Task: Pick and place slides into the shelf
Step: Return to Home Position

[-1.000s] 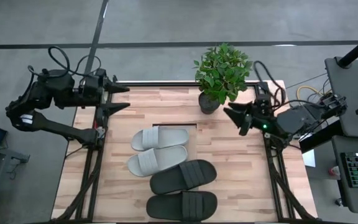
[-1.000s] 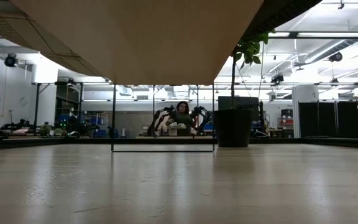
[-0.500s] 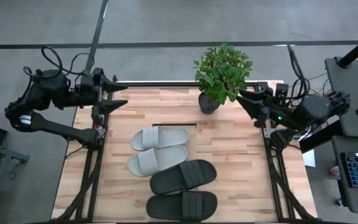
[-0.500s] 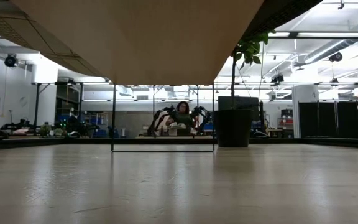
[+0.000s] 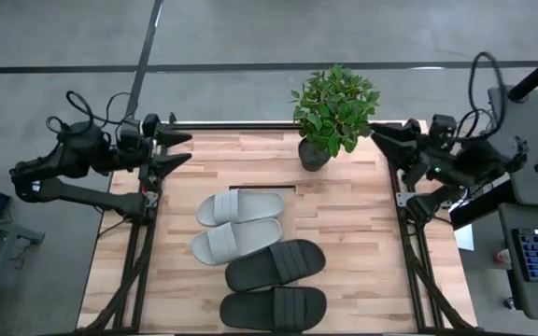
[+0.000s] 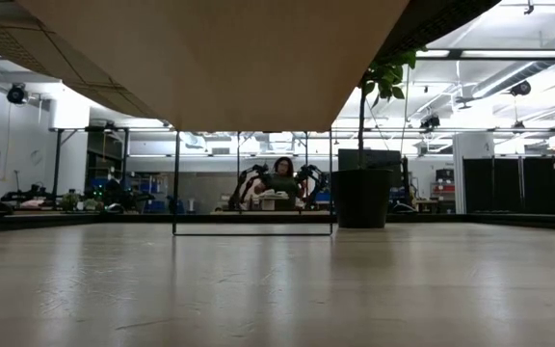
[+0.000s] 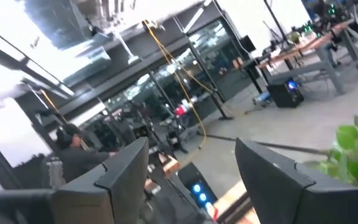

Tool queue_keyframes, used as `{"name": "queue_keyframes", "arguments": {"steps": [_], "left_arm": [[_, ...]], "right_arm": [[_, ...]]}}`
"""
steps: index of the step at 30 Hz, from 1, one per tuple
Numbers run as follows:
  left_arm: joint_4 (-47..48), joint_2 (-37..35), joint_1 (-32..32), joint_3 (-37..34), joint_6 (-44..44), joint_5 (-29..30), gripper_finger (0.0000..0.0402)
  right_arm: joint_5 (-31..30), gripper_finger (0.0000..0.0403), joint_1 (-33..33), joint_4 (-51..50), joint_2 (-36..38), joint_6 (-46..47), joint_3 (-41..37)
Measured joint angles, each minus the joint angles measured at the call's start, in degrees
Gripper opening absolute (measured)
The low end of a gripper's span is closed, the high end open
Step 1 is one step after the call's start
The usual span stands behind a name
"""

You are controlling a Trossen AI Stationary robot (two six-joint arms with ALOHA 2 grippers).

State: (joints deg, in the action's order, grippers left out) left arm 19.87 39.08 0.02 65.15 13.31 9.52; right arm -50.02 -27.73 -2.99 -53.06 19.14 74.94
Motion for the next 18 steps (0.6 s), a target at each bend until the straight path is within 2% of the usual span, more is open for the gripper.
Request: {"name": "queue_keyframes", "arguments": {"steps": [4,9,12,18], "left_arm": [[-0.3,-1.9,0.0,-1.0,-0.1,0.0,0.0225],[-0.1,-4.5,0.0,-3.0,-0.1,0.0,0.0163],[0.1,-5.7,0.0,-3.9,-0.4,0.0,0.0117],[-0.3,-8.5,0.0,-5.4,-1.6,-0.6,0.0017]], "right_arm": [[0.7,0.0231,0.0,4.2,0.6,-4.3,-0.1],[1.1,0.0209,0.0,8.3,1.3,-9.9,-0.5],[3.2,0.0167,0.0,8.4,2.2,-10.6,-0.7],[8.2,0.0053,0.0,8.5,4.1,-11.0,-1.5]]}}
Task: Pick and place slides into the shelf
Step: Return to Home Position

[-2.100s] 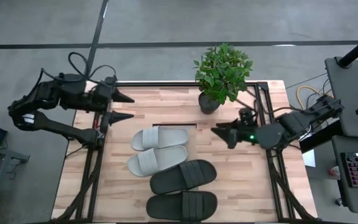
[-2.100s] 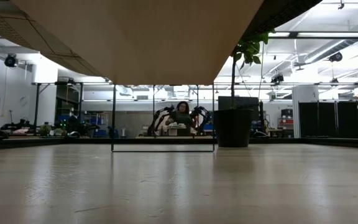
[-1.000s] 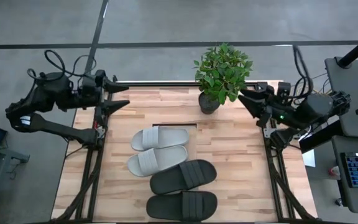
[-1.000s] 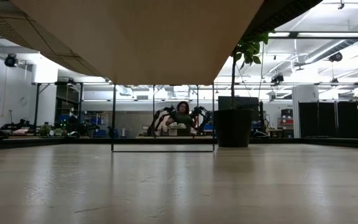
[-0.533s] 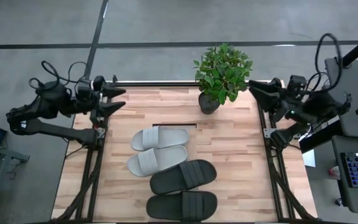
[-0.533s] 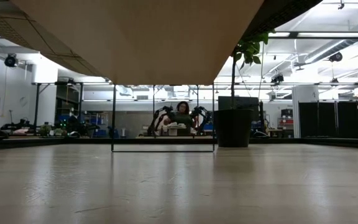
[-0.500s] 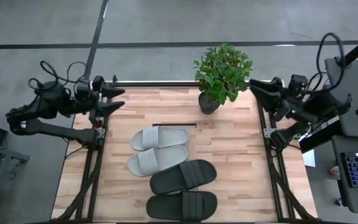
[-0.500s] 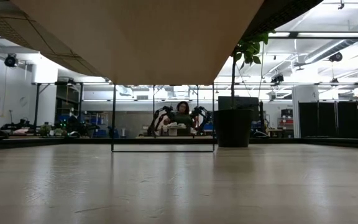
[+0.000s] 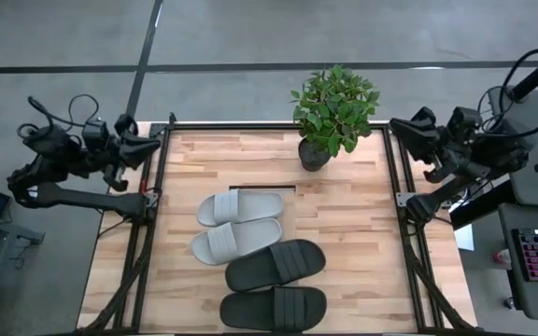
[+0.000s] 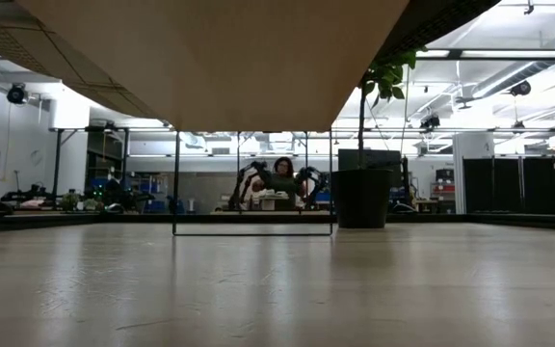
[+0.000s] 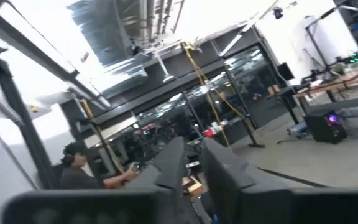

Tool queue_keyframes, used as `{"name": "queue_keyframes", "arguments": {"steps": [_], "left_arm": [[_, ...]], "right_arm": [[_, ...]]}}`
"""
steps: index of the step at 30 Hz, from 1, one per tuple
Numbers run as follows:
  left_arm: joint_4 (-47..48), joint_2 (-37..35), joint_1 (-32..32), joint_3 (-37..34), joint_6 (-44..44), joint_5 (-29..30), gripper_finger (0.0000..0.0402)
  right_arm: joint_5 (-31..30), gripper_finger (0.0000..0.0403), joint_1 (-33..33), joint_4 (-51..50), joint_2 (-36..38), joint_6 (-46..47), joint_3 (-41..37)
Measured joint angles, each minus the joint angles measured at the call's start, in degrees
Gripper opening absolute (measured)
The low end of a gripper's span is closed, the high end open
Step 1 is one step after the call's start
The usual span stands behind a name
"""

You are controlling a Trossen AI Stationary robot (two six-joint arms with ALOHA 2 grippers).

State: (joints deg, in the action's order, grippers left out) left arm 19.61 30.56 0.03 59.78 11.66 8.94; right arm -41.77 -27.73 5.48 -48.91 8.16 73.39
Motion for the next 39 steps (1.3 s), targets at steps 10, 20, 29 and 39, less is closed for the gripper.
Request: {"name": "queue_keyframes", "arguments": {"steps": [10,20,29,39], "left_arm": [[0.1,-2.7,0.0,-1.2,2.3,1.5,0.0001],[0.2,-2.7,0.0,-1.2,1.3,3.0,0.0000],[0.4,-3.0,0.0,-1.3,1.0,3.6,0.0000],[0.1,-2.3,0.0,-2.1,0.9,4.0,0.0000]], "right_arm": [[-1.9,0.0009,0.0,14.8,3.3,-12.1,-4.8],[-3.6,0.0008,-1.6,17.5,8.5,-13.6,-11.6],[-15.4,0.0008,-12.0,17.6,7.8,-25.2,-7.4],[-15.0,0.0008,-13.3,17.5,7.0,-26.0,-7.5]]}}
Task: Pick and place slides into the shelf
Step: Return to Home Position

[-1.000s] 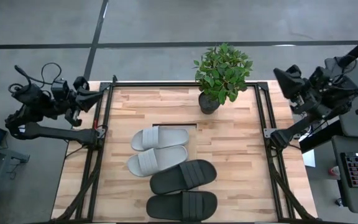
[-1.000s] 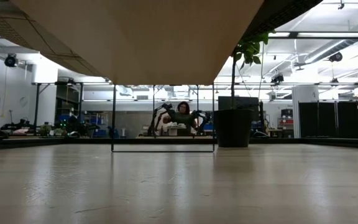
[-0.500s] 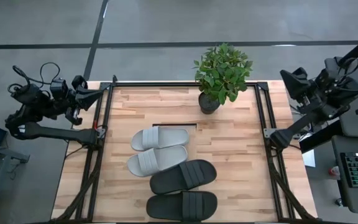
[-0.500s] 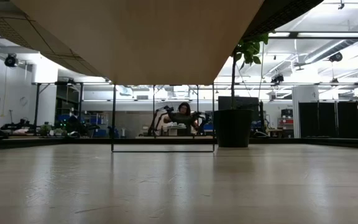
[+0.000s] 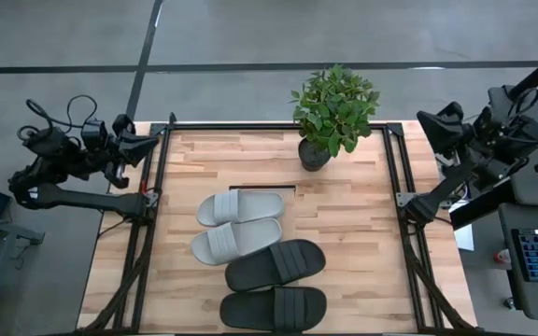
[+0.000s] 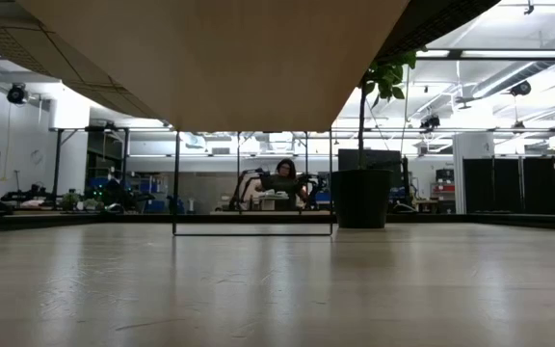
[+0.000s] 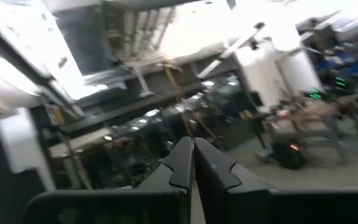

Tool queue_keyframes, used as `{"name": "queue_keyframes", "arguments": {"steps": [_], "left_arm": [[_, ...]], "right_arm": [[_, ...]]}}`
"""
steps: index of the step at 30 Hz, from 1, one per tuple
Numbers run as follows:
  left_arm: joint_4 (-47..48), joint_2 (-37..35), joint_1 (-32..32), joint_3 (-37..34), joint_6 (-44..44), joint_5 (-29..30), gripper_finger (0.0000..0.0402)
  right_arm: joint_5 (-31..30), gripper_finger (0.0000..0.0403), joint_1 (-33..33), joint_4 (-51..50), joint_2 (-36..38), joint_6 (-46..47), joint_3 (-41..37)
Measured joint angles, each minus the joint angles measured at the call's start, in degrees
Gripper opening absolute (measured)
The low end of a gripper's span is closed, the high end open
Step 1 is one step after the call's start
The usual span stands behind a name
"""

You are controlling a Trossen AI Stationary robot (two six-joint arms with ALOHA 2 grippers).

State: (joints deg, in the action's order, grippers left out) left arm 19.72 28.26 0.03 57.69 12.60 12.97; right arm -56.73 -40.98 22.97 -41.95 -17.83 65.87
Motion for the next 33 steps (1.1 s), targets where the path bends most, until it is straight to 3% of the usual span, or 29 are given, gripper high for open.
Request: {"name": "queue_keyframes", "arguments": {"steps": [3,9,26,33], "left_arm": [[0.0,0.1,0.0,0.0,0.1,0.0,0.0000],[-0.1,0.1,0.0,0.0,0.1,-0.2,0.0000],[-1.8,2.8,0.0,0.0,0.2,-0.3,0.0000],[-3.1,4.5,0.0,0.0,0.2,-0.6,0.0000]], "right_arm": [[5.6,0.0008,0.6,0.7,1.3,1.1,-1.2],[10.1,0.0008,1.3,0.8,4.5,1.0,-2.2],[9.7,0.0008,2.0,-11.1,11.5,5.4,-2.3],[11.7,0.0008,2.0,-13.2,9.5,10.5,-2.0]]}}
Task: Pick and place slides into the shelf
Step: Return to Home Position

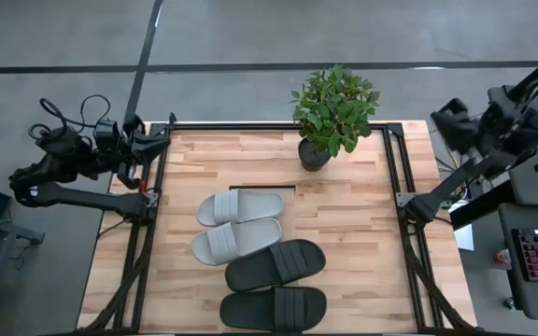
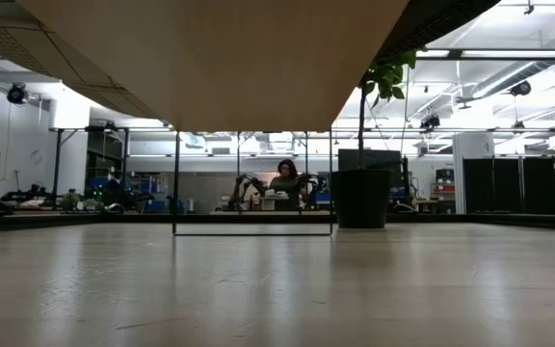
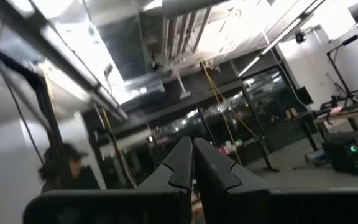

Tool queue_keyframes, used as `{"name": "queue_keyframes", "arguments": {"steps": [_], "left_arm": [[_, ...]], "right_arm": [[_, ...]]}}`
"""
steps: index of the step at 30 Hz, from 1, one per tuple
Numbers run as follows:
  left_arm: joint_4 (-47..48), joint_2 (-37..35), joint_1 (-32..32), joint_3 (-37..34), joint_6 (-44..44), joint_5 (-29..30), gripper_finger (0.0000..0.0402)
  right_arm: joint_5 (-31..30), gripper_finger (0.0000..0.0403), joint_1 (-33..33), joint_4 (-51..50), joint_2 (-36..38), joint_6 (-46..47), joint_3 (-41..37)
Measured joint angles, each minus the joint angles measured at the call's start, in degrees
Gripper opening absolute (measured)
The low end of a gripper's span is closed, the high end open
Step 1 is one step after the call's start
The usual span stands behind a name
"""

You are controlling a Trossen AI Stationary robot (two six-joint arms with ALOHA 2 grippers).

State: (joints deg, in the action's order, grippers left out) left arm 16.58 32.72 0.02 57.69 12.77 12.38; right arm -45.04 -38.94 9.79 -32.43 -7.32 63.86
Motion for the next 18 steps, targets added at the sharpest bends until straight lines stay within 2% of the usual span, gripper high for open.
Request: {"name": "queue_keyframes", "arguments": {"steps": [6,10,11,14,18], "left_arm": [[0.0,0.2,0.0,0.0,0.2,-0.1,0.0000],[0.1,-0.2,0.0,0.0,0.2,-0.1,0.0000],[0.0,-0.3,0.0,0.0,0.2,-0.1,0.0000],[0.1,-0.9,0.0,0.0,0.2,-0.1,0.0000],[0.1,-1.4,0.0,0.0,0.3,-0.1,0.0000]], "right_arm": [[-3.8,0.0008,1.5,-1.6,-9.3,0.1,3.1],[-2.0,0.0008,9.2,-11.4,-13.4,6.6,8.6],[0.4,0.0008,12.2,-15.2,-14.3,9.4,10.2],[13.4,0.0008,24.3,-23.0,-17.5,16.6,14.8],[36.1,0.0008,41.5,-24.1,-22.4,22.8,19.7]]}}
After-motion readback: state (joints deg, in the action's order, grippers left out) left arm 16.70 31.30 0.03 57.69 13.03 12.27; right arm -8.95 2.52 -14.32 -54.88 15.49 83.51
